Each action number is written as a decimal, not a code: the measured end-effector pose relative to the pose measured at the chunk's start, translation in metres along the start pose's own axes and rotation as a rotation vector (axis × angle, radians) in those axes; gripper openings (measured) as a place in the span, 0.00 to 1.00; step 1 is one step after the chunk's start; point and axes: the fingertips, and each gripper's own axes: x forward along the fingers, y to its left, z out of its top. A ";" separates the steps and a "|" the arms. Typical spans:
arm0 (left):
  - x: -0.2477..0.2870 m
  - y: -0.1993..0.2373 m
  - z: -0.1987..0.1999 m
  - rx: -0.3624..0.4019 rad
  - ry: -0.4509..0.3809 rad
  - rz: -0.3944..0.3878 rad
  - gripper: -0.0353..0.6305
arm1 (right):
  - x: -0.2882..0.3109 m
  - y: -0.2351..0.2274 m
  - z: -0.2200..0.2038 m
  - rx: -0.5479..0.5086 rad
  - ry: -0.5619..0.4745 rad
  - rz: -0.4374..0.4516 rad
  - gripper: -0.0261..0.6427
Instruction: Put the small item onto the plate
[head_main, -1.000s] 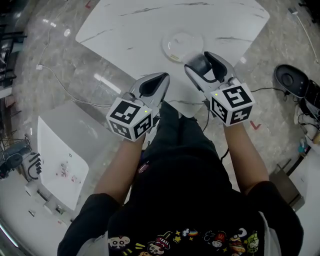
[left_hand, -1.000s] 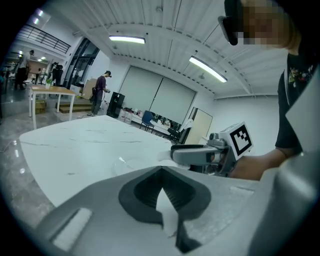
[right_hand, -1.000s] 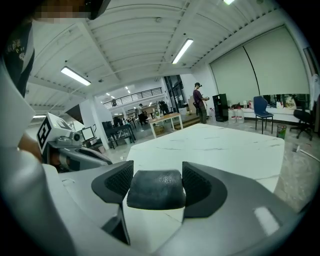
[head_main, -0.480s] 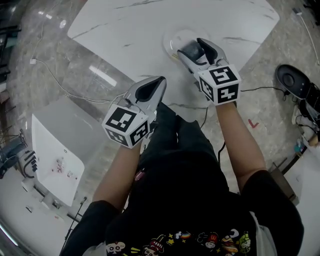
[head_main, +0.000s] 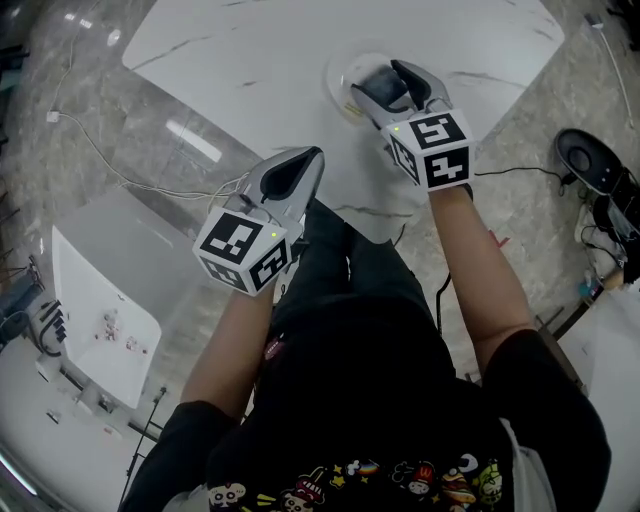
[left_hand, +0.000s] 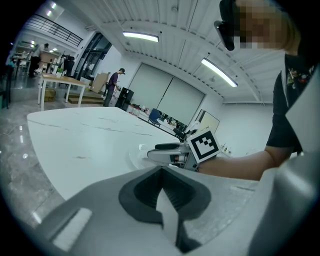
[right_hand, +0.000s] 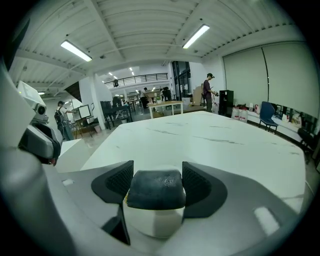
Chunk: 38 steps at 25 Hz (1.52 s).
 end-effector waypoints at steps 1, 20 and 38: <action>0.000 0.001 0.000 -0.003 -0.001 -0.002 0.06 | 0.002 0.000 -0.001 -0.009 0.010 -0.003 0.53; -0.008 0.005 -0.001 -0.011 0.001 -0.041 0.06 | 0.022 -0.003 -0.019 -0.104 0.170 -0.035 0.53; -0.015 0.013 0.002 0.003 0.001 -0.042 0.06 | 0.028 -0.002 -0.024 -0.030 0.273 0.020 0.54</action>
